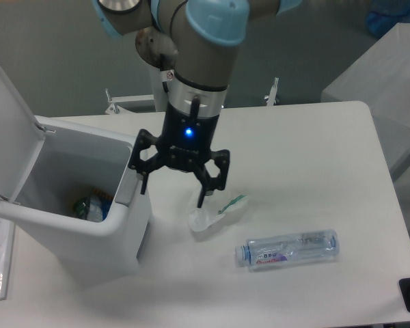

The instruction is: Open the trash can

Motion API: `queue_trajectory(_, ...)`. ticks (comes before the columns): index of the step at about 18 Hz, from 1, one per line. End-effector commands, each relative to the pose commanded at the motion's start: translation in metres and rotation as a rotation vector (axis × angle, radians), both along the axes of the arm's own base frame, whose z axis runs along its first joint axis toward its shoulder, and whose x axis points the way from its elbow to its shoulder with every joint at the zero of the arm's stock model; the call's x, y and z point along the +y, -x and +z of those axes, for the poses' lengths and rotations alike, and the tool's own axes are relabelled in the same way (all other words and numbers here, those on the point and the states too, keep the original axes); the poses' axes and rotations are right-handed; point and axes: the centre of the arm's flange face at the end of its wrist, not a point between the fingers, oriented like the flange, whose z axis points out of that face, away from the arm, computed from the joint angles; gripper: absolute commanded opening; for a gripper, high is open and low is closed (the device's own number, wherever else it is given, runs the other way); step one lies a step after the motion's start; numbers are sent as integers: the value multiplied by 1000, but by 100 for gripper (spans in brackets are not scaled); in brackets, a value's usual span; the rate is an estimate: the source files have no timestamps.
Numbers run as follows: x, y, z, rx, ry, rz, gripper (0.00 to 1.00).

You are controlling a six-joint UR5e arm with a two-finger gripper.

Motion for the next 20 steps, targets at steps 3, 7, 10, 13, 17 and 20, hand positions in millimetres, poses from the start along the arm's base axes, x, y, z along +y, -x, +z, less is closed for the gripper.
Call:
queue_trajectory(3,-27,56,-38,77,101,-8,100)
queue_trajectory(7,-45,106,-81,149,226,-79,100)
queue_trajectory(10,-48,125,-100,207,301,-177,100)
queue_trajectory(13,-58,140,-123,246,402,-281,100)
queue_trajectory(17,-70,159,-146,256,453,-369,100)
queue_trajectory(20,-75,163,-155,278,542,-416,100)
